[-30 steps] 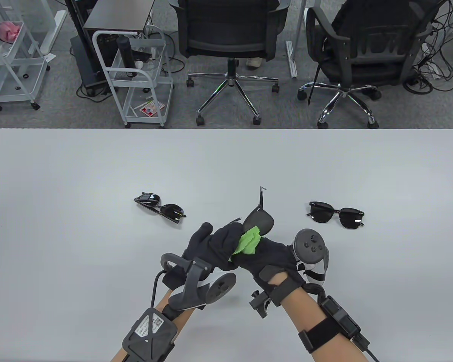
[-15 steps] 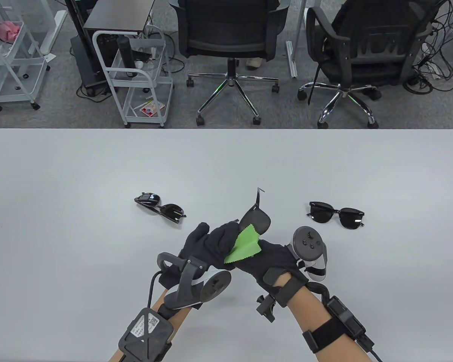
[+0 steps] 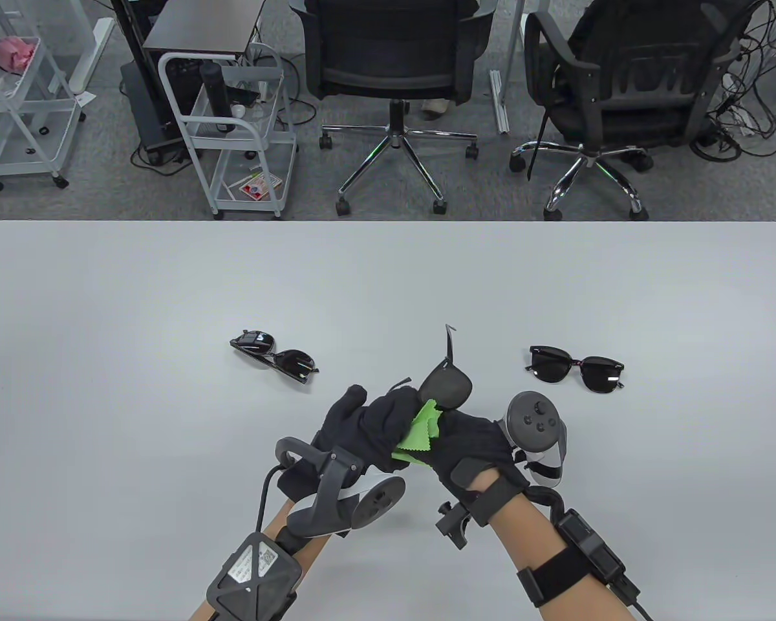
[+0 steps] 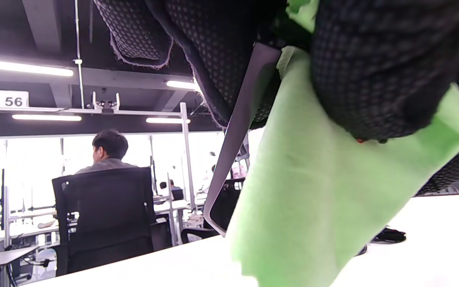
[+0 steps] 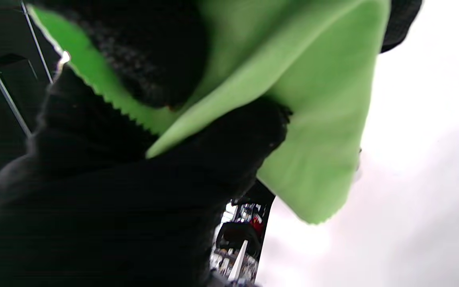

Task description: Dust sunglasses

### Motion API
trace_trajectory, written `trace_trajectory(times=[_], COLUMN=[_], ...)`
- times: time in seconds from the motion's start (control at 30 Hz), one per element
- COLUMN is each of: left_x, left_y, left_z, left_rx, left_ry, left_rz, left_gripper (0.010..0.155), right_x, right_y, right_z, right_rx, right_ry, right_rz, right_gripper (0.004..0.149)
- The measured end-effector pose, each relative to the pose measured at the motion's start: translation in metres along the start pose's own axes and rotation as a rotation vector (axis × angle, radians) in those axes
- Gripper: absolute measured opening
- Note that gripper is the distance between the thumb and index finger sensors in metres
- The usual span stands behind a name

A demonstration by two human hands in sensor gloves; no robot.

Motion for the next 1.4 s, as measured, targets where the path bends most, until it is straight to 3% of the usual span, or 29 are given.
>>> trace_trajectory(times=[0.13,0.37,0.63,0.83,1.0,1.07,1.3,1.4], left_x=[-0.001,0.006,0.003,0.008,0.002,0.002,0.008,0.005], left_y=[-0.001,0.001,-0.003,0.000,-0.002,-0.002,0.000,0.000], left_z=[-0.001,-0.005,-0.007,-0.010,-0.006,-0.004,-0.011,-0.010], left_rx=[0.000,0.021,0.024,0.041,0.020,0.016,0.054,0.047], left_ry=[0.011,-0.016,0.045,0.013,0.025,0.038,0.007,-0.002], left_rz=[0.010,0.014,0.039,0.031,0.024,0.033,0.023,0.013], left_gripper=[0.100,0.099,0.100,0.099,0.100,0.100,0.100,0.100], right_x=[0.000,0.012,0.003,0.010,0.003,0.003,0.013,0.011], right_y=[0.001,-0.002,0.000,-0.002,0.000,0.002,-0.002,-0.002], right_z=[-0.001,0.007,-0.002,0.005,0.000,-0.001,0.005,0.005], right_rx=[0.044,-0.107,0.028,-0.095,0.019,0.047,-0.101,-0.080], right_ry=[0.004,-0.164,-0.015,-0.096,0.016,-0.020,-0.129,-0.059], right_rz=[-0.011,0.024,-0.006,0.036,0.018,-0.004,0.041,0.046], right_gripper=[0.041,0.044,0.043,0.043,0.040,0.043,0.046,0.044])
Point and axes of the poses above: the tracker on the back of each hand, its own x axis roughly to the little-finger side, its own y axis roughly from the fingertips to the wrist, z = x × y, the point moved 2 cm from there along -y, roughly from the wrist to the fingertips, and after that the axes turned 10 degrees about -x, right-handed, at the moved point
